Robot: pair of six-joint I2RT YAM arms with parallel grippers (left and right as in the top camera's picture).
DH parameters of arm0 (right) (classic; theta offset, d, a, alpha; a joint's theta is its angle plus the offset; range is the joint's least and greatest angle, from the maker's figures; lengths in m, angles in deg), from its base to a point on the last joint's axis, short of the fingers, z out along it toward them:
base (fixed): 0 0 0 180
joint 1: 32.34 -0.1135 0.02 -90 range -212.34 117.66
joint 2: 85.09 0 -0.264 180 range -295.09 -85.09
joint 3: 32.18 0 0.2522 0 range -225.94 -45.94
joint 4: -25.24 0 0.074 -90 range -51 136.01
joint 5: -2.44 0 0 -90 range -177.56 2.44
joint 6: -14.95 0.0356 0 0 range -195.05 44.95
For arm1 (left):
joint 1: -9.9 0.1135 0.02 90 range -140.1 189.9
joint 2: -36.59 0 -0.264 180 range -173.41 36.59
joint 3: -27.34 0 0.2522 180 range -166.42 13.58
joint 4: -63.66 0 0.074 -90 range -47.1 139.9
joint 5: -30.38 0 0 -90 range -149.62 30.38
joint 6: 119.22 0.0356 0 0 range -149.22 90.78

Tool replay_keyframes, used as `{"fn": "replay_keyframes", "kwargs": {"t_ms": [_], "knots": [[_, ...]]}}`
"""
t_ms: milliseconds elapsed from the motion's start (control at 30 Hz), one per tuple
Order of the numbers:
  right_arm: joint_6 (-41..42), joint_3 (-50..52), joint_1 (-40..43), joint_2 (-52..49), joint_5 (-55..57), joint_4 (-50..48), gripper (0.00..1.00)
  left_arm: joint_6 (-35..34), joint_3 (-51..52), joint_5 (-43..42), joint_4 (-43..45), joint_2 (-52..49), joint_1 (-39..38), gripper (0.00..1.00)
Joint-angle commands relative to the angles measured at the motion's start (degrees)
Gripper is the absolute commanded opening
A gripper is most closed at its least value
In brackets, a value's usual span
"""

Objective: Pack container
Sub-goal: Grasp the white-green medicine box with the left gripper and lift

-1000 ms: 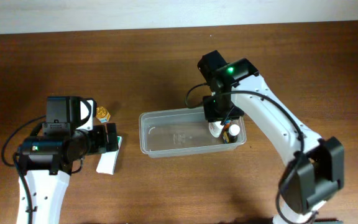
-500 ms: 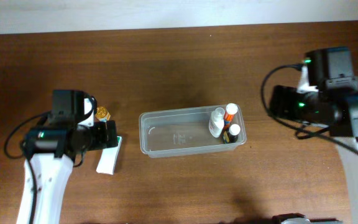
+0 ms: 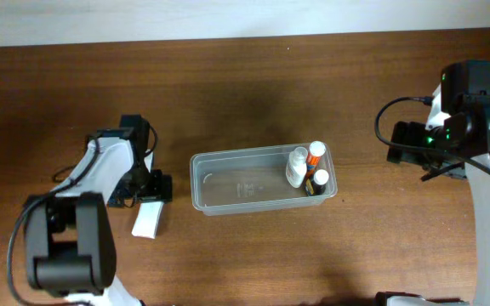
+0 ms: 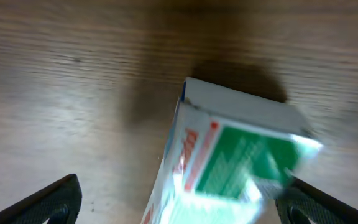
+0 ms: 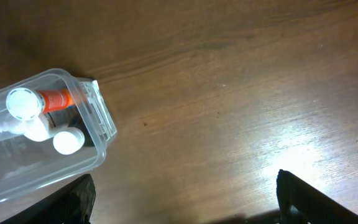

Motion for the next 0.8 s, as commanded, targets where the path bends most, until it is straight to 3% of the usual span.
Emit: {"fn": "replay_keyframes", "kwargs": {"t_ms": [0, 133, 233, 400, 567, 767], "knots": [[-0.5, 0.4, 0.2, 0.0, -0.4, -0.3, 0.84, 0.3, -0.6, 0.8, -0.1, -2.7, -0.2, 0.98], [-0.5, 0.4, 0.2, 0.0, -0.3, -0.4, 0.84, 0.3, -0.6, 0.8, -0.3, -2.9, -0.2, 0.90], [-0.5, 0.4, 0.2, 0.0, -0.3, -0.4, 0.84, 0.3, -0.6, 0.6, -1.4, -2.9, -0.2, 0.67], [-0.5, 0.4, 0.2, 0.0, -0.3, -0.3, 0.84, 0.3, -0.6, 0.6, -3.1, -2.9, -0.2, 0.48], [-0.7, 0.4, 0.2, 0.0, -0.3, -0.3, 0.84, 0.3, -1.1, 0.3, -3.9, -2.0, -0.4, 0.35], [-0.7, 0.4, 0.2, 0.0, -0.3, -0.3, 0.84, 0.3, -5.1, 0.2, -6.3, 6.2, -3.3, 0.34]]}}
